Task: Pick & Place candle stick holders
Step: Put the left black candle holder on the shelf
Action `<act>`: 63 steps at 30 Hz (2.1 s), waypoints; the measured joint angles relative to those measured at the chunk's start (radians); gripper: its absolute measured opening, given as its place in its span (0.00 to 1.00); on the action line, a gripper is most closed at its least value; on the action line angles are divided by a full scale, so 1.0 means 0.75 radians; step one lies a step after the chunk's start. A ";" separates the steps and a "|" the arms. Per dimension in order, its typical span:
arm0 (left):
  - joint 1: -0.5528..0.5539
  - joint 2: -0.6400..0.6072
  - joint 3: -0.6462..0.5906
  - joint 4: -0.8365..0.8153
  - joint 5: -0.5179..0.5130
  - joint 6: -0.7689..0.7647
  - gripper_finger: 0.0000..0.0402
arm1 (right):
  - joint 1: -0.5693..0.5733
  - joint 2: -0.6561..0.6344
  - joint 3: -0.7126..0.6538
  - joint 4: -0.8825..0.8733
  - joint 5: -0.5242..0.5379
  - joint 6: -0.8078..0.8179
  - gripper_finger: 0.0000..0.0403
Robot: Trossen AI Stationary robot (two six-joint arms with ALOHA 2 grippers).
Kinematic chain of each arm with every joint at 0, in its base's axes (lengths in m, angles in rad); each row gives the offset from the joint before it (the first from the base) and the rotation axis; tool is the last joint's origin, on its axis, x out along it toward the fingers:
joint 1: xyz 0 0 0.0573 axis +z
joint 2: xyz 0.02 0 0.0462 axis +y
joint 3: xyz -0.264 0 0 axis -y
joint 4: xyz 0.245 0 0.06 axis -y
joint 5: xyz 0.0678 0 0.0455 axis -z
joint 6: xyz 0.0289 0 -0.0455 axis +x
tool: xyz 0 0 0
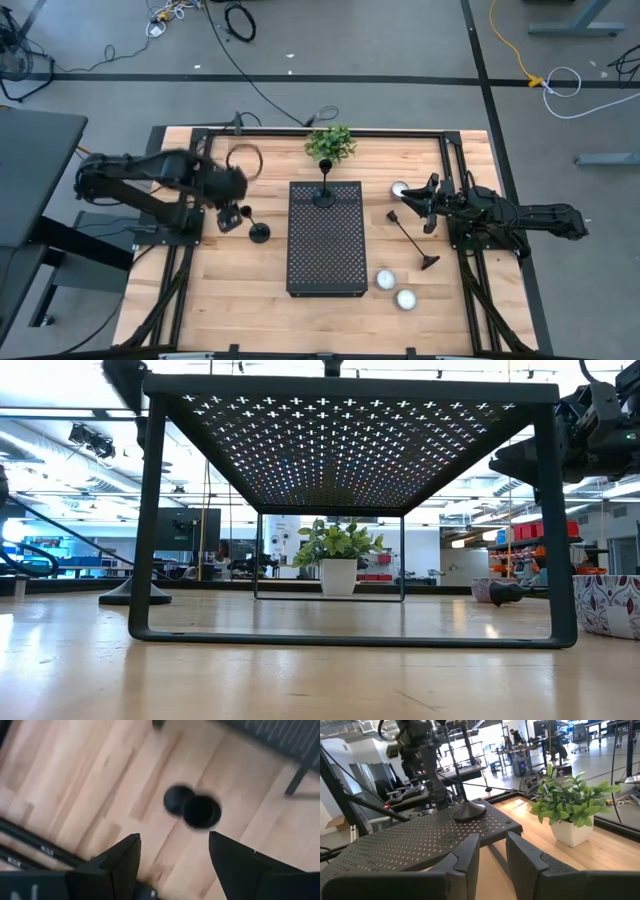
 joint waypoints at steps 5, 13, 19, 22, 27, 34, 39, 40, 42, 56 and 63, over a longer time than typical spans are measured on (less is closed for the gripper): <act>-0.161 -0.015 -0.205 0.040 -0.032 -0.142 0.58 | 0.000 0.000 0.000 -0.001 0.001 0.000 0.24; -0.351 -0.024 -0.474 0.218 -0.317 -0.314 0.58 | 0.000 0.000 0.000 -0.001 0.001 0.000 0.24; -0.475 -0.029 -0.632 0.383 -0.472 -0.405 0.58 | -0.001 0.000 0.000 -0.001 0.001 0.000 0.24; -0.532 -0.028 -0.693 0.462 -0.599 -0.452 0.58 | 0.000 0.000 0.000 -0.001 0.001 0.000 0.24; -0.625 -0.028 -0.747 0.517 -0.797 -0.546 0.58 | -0.001 0.000 0.000 -0.001 0.001 0.000 0.24; -0.733 -0.028 -0.774 0.583 -0.991 -0.623 0.58 | -0.001 0.000 0.000 -0.001 0.001 0.000 0.24; -0.767 -0.028 -0.852 0.648 -1.130 -0.696 0.58 | -0.001 0.000 0.000 -0.001 0.001 0.000 0.24; -0.770 -0.028 -0.871 0.662 -1.142 -0.709 0.58 | 0.000 0.000 0.000 -0.001 0.001 0.000 0.24; -0.771 -0.027 -0.909 0.695 -1.171 -0.728 0.58 | 0.000 0.000 0.000 -0.001 0.001 0.000 0.24; -0.771 -0.027 -0.961 0.900 -1.214 -0.648 0.43 | 0.000 0.000 0.000 -0.001 0.001 0.000 0.24; -0.771 -0.027 -0.961 0.906 -1.221 -0.649 0.08 | 0.000 0.000 0.000 -0.001 0.001 0.000 0.24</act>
